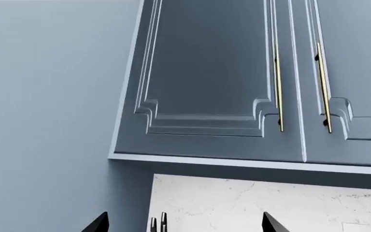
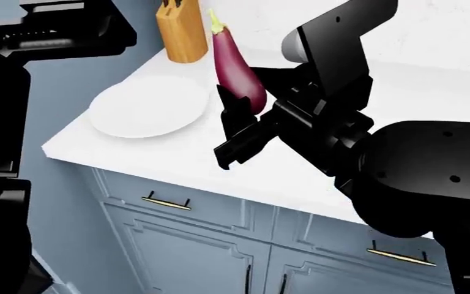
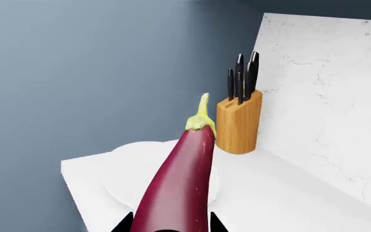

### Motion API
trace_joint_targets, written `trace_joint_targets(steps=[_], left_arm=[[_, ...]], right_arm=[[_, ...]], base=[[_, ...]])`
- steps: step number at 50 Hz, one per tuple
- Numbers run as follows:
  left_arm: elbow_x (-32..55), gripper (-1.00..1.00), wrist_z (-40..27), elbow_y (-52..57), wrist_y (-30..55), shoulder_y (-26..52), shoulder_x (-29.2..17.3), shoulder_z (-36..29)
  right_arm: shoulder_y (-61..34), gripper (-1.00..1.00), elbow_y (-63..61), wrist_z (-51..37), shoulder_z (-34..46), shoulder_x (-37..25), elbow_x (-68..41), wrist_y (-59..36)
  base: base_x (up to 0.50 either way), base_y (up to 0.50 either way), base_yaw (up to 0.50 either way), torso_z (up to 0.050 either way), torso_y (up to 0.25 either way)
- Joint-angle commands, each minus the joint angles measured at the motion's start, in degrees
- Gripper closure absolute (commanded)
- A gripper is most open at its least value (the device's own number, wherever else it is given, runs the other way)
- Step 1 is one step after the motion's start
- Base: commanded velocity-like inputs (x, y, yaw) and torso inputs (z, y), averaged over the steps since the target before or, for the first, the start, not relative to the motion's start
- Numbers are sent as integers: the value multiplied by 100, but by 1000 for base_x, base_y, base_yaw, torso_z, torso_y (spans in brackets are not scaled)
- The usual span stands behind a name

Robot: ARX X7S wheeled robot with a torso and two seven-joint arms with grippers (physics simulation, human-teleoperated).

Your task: Pick the eggplant from the top rack in the oven and place it on the plate on the counter.

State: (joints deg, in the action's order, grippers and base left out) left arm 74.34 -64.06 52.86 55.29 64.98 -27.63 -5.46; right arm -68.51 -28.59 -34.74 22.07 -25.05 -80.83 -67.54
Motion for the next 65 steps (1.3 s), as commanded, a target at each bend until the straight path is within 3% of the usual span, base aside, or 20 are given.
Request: trace_joint_targets(steps=[1, 24, 36, 54, 65], left_arm=[[16, -100, -21, -14, -30, 24, -13, -24], [-8, -100, -25, -21, -92, 13, -45, -82], [8, -100, -41, -19, -136, 25, -68, -85], [107, -100, -167, 35, -162, 28, -133, -88], [163, -100, -215, 45, -185, 46, -159, -98]], right_arm=[[-43, 100, -28, 42, 43, -23, 75, -3], [-30, 100, -50, 94, 68, -82, 133, 134], [47, 100, -2, 190, 318, 46, 204, 122], [-53, 100, 1716, 1993, 1286, 652, 1749, 998], [11, 100, 2417, 2443, 1587, 846, 2167, 1379]], base=[[396, 108, 0, 0, 0], [341, 340, 0, 0, 1], [0, 0, 0, 0, 0], [0, 0, 0, 0, 0], [0, 0, 0, 0, 1]])
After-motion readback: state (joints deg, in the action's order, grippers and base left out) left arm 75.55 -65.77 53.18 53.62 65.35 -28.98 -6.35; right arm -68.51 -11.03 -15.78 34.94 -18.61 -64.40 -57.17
